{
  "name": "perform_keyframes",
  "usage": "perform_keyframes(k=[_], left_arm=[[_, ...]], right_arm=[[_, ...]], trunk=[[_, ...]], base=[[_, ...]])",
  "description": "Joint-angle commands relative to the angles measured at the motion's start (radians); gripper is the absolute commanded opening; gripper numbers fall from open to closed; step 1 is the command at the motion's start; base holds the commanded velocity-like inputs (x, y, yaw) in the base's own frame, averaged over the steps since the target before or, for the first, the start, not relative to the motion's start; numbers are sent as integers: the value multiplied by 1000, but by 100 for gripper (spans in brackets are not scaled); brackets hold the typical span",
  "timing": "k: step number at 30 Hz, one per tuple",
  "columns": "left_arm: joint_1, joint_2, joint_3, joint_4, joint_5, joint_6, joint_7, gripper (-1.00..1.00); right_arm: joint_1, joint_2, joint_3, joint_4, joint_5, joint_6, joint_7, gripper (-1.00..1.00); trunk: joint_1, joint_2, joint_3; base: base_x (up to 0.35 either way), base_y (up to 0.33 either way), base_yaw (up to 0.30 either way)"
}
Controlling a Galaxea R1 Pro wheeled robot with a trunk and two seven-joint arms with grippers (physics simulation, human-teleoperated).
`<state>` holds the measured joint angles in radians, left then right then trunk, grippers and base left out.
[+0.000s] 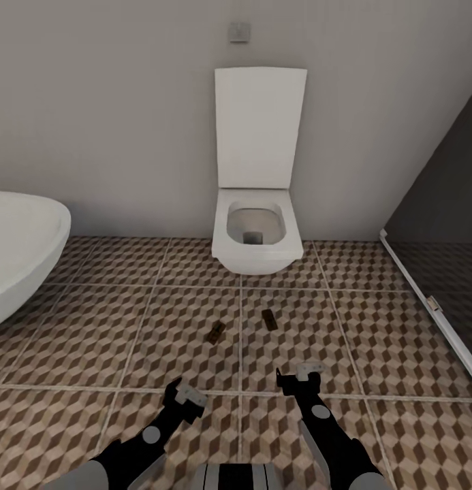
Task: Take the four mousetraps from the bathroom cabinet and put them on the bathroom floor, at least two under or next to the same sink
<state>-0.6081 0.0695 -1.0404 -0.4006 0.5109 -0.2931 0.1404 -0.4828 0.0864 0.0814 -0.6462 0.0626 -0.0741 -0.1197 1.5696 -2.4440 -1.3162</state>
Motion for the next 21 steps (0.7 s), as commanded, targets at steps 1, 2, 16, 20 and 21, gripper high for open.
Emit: perform_keyframes(k=[1, 2, 16, 20, 21], left_arm=[[-1, 4, -6, -2, 5, -3, -8, 100], [-1, 8, -3, -2, 5, -3, -25, 100], [-1, 46, 233, -22, 6, -2, -304, 100], [-1, 51, 253, -23, 6, 1, -324, 100], [-1, 51, 254, -23, 6, 1, -325, 100]], right_arm=[[0, 0, 3, 1, 6, -1, -8, 100], [0, 0, 3, 1, 6, -1, -8, 100], [0, 0, 3, 1, 6, -1, -8, 100], [0, 0, 3, 1, 6, -1, -8, 100], [0, 0, 3, 1, 6, -1, -8, 100]], trunk=[[-4, 7, 3], [-8, 14, 6], [-62, 112, 50], [-77, 140, 62], [-81, 147, 65]], base=[[0, 0, 0], [0, 0, 0], [0, 0, 0], [0, 0, 0], [0, 0, 0]])
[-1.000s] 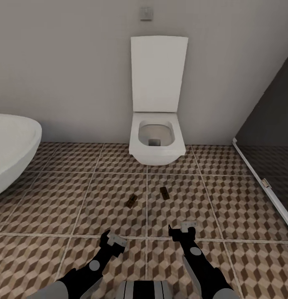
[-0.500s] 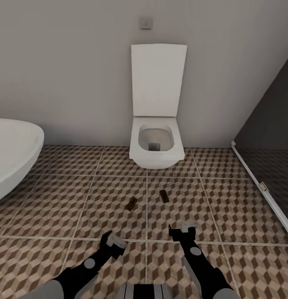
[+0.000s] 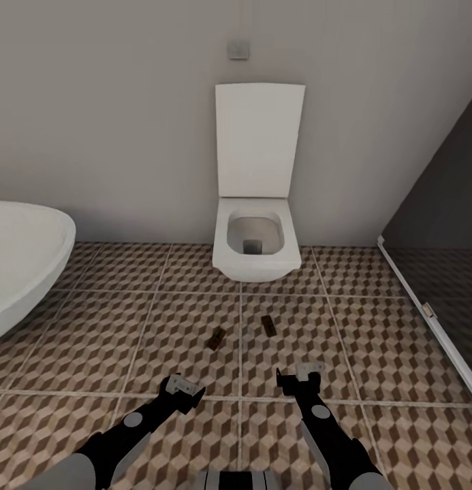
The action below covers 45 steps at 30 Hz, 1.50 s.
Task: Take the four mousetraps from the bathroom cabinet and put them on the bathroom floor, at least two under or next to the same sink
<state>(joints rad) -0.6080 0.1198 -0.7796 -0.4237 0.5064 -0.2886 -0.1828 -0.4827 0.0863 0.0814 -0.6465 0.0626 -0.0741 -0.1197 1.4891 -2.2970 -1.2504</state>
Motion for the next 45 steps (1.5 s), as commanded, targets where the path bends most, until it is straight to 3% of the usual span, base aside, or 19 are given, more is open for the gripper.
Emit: perform_keyframes(k=[1, 45], left_arm=[[-1, 1, -6, 0, 10, -3, -3, 100], [-1, -1, -4, 3, 10, -1, -6, 100]], right_arm=[[0, 0, 3, 1, 6, -1, -8, 100], [0, 2, 3, 1, 6, 2, -9, 100]], trunk=[[-4, 7, 3], [-173, 315, 140]], base=[[0, 0, 0], [0, 0, 0]])
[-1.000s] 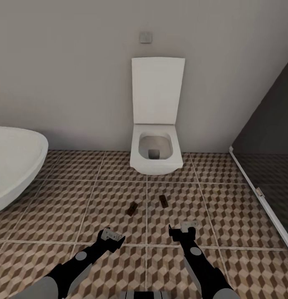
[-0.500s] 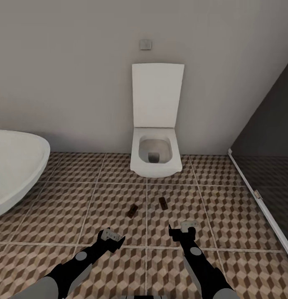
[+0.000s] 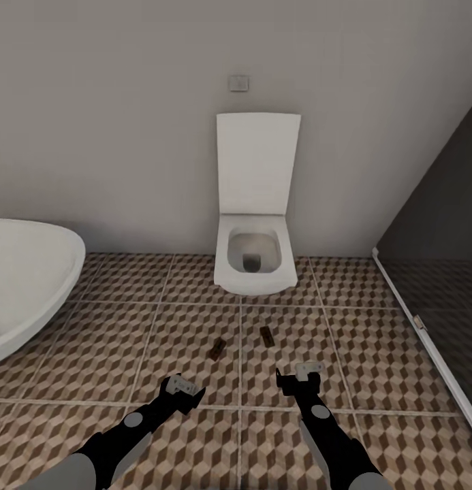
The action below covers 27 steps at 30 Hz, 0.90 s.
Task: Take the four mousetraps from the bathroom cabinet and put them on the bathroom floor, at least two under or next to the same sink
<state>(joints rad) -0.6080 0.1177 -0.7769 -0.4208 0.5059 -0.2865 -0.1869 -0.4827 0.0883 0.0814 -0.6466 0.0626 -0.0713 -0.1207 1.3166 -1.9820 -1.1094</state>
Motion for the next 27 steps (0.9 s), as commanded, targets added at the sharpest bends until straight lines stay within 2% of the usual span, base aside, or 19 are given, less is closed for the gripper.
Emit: perform_keyframes(k=[1, 17, 21, 27], left_arm=[[-1, 0, -7, 0, 10, -3, -2, 100], [-1, -3, -11, 3, 10, -3, -1, 100], [-1, -3, -11, 17, 10, -4, 0, 100], [-1, -2, -12, 44, 10, -7, 2, 100]], right_arm=[[0, 0, 3, 1, 6, -1, -8, 100], [0, -3, 3, 2, 7, -2, -8, 100], [0, -8, 2, 32, 8, -5, -8, 100], [0, -34, 2, 49, 7, -12, -6, 100]], trunk=[[-4, 7, 3], [-65, 119, 53], [-81, 147, 65], [-104, 189, 84]], base=[[0, 0, 0], [0, 0, 0], [0, 0, 0], [0, 0, 0]])
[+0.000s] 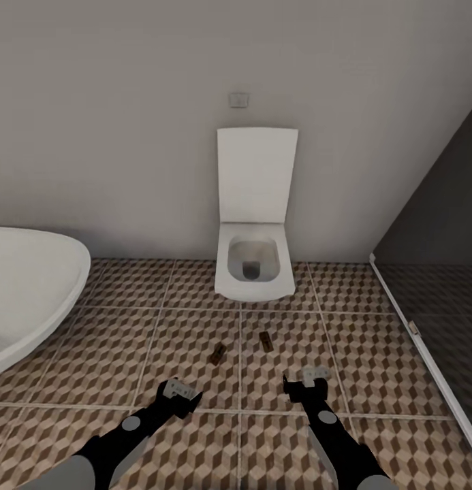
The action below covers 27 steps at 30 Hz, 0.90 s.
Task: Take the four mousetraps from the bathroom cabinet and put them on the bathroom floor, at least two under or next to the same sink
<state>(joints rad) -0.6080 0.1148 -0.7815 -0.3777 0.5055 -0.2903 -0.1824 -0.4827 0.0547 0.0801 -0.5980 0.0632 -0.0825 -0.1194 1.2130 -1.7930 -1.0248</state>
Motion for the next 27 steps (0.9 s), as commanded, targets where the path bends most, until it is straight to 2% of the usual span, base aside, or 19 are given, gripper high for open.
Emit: perform_keyframes(k=[1, 3, 4, 7, 11, 14, 19, 20, 21, 27], left_arm=[[-1, 1, -7, 4, 11, -4, -2, 100], [-1, 3, -7, 21, 11, -10, -1, 100], [0, 3, -7, 57, 11, -21, 0, 100], [0, 2, -6, 98, 13, -46, 1, 100], [1, 1, -6, 189, 19, -112, 3, 100], [2, 0, -5, 234, 20, -123, 4, 100], [3, -4, -2, 340, 34, -144, 4, 100], [3, -5, -1, 352, 42, -152, 3, 100], [4, -9, 1, 387, 78, -186, 3, 100], [5, -21, 2, 435, 159, -238, 3, 100]], right_arm=[[-1, -4, 4, 5, 6, -5, -8, 100], [-1, -10, 3, 24, 6, -23, -8, 100], [-1, -14, 3, 51, 7, -50, -7, 100], [-1, -16, 3, 78, 7, -81, -7, 100], [-1, -19, 3, 142, 8, -126, -6, 100], [-1, -19, 3, 157, 8, -144, -1, 100], [-1, -20, 3, 215, 10, -165, 51, 100], [-1, -21, 3, 224, 10, -171, 56, 100], [-1, -29, 3, 253, 9, -206, 67, 100], [-1, -50, 3, 318, 8, -298, 76, 100]], trunk=[[-4, 7, 3], [-12, 21, 9], [-16, 28, 12], [-27, 49, 21], [-42, 77, 34], [-54, 98, 43], [-73, 133, 59], [-77, 140, 62], [-81, 147, 65], [-104, 189, 84]], base=[[0, 0, 0], [0, 0, 0], [0, 0, 0], [0, 0, 0], [0, 0, 0], [0, 0, 0], [0, 0, 0], [0, 0, 0], [0, 0, 0], [0, 0, 0]])
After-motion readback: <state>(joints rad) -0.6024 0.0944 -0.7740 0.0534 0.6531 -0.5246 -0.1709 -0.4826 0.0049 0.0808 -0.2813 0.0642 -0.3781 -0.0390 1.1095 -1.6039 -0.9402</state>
